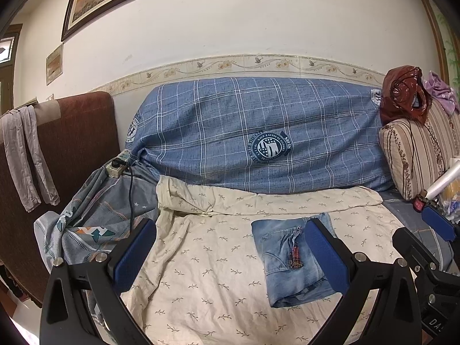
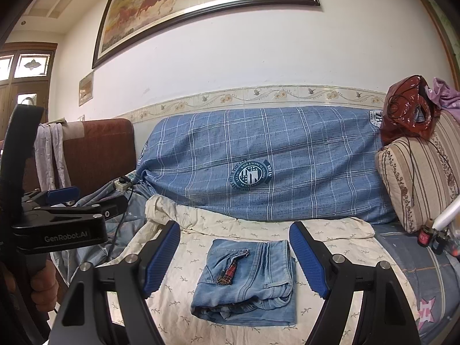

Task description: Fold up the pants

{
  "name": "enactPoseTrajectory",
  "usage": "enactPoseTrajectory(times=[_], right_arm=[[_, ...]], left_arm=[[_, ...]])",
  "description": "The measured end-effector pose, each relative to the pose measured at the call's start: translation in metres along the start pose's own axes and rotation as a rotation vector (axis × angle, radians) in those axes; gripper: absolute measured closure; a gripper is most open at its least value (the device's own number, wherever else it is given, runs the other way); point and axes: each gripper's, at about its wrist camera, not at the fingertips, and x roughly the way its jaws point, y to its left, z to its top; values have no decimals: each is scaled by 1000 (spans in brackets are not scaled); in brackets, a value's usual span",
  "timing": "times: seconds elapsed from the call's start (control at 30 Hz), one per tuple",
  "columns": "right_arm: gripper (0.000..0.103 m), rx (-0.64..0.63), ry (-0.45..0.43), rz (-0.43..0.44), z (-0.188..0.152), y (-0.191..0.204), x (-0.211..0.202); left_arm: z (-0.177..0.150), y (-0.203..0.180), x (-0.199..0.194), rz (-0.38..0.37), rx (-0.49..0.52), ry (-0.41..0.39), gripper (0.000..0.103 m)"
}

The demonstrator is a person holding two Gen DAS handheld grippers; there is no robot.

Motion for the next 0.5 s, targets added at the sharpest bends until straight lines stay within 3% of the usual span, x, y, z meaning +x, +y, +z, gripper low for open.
enactPoseTrajectory(times=[0.5], right_arm=[[22,0,17,1,-5,-1,7]], left_arm=[[-1,-4,1,-15,8,-5,0]])
